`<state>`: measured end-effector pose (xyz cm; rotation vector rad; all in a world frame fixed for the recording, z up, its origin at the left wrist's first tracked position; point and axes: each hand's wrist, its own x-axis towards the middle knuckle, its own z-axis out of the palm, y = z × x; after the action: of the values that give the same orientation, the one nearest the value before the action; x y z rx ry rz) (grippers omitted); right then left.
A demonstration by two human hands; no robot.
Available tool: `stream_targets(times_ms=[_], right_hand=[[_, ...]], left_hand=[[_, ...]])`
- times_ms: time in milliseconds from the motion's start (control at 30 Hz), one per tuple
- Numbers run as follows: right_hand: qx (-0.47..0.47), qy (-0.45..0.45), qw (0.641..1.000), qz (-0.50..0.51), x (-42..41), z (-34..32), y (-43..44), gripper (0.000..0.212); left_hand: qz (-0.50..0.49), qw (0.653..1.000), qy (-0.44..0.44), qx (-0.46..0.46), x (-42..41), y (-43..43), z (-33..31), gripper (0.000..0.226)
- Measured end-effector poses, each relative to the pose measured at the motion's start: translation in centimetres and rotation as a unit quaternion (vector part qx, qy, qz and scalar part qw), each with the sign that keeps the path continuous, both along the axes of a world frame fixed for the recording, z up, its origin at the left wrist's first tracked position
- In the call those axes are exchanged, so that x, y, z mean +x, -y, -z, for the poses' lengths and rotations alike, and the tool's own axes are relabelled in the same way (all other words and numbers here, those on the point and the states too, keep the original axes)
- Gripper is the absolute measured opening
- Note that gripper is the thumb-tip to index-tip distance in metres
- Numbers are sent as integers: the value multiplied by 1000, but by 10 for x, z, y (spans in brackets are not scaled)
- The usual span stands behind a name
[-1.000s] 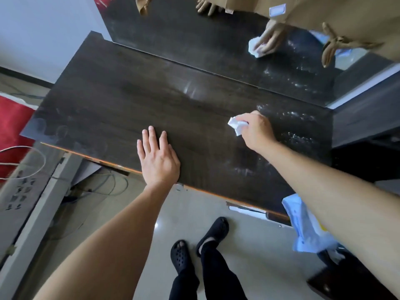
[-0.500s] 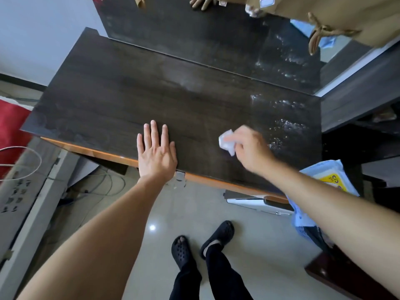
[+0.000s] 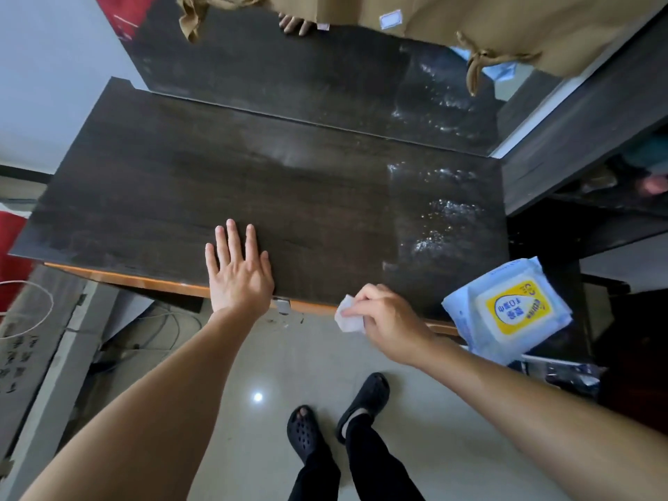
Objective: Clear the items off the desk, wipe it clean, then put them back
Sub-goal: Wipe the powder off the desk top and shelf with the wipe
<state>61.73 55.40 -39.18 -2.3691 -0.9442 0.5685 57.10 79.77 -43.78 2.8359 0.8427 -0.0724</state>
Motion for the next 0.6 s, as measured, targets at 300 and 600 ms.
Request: stream_targets(times_ms=[300, 600], right_hand=[[-38, 50, 994, 92, 37, 7, 26, 44], [16, 40, 986, 161, 153, -26, 21, 31]], left_hand=[[-25, 998, 32, -40, 30, 45, -17, 45], [-83, 993, 74, -49, 65, 85, 3, 43]])
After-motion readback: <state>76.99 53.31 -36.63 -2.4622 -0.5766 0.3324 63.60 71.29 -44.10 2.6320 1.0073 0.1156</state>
